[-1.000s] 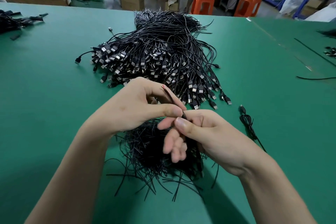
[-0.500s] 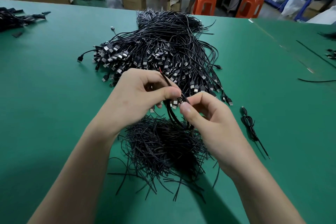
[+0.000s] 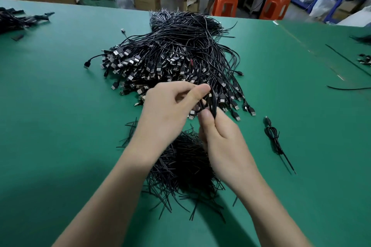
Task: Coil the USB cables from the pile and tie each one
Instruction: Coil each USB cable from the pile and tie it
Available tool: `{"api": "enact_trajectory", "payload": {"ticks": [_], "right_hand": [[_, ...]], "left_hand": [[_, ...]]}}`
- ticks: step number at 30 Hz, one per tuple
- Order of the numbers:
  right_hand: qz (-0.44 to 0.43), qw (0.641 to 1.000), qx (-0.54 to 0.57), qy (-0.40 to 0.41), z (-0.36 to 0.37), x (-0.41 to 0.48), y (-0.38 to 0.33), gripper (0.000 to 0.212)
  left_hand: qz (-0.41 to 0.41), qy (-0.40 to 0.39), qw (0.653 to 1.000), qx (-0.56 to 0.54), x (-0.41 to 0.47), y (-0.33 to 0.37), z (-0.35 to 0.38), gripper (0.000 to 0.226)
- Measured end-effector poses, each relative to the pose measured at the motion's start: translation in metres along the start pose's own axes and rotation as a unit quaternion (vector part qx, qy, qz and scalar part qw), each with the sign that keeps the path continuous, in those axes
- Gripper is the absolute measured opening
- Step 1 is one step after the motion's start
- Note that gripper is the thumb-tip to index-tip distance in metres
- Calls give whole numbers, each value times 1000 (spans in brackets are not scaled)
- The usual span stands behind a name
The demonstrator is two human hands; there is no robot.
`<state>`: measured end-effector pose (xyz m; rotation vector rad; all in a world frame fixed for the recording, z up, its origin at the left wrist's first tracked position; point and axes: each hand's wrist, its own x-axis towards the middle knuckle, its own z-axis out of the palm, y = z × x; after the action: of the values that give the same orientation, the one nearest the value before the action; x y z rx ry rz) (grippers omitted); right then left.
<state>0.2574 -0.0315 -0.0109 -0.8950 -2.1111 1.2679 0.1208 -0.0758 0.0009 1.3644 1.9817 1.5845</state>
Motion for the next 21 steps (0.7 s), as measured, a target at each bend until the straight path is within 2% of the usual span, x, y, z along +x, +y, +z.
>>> {"api": "enact_trajectory", "payload": {"ticks": [2,4,6,10,13,16,18,21], "right_hand": [[-22,990,-134,46,-1,5,-1,29],[-43,962,-258,76,-2,7,-1,20],[-61,945,-304,99,-2,7,-1,13],[-62,979,-181,75,-3,7,2,29],[-37,999,-4,27,-6,10,4,25],[15,979,199,-39,-11,9,-1,18],[53,950,297,-80,-16,8,-4,26],[44,951,291,-99,-18,6,-4,39]], "left_hand": [[4,-6,1000,25,-7,8,11,48],[15,-6,1000,17,-11,14,18,52],[17,2,1000,5,-11,14,22,50],[-1,-11,998,-62,-8,8,21,39],[-13,-28,992,-126,-7,7,21,28],[-20,-42,984,-172,-4,4,18,15],[-19,-52,979,-197,-3,3,16,13],[-13,-74,973,-220,-2,3,12,12]]}}
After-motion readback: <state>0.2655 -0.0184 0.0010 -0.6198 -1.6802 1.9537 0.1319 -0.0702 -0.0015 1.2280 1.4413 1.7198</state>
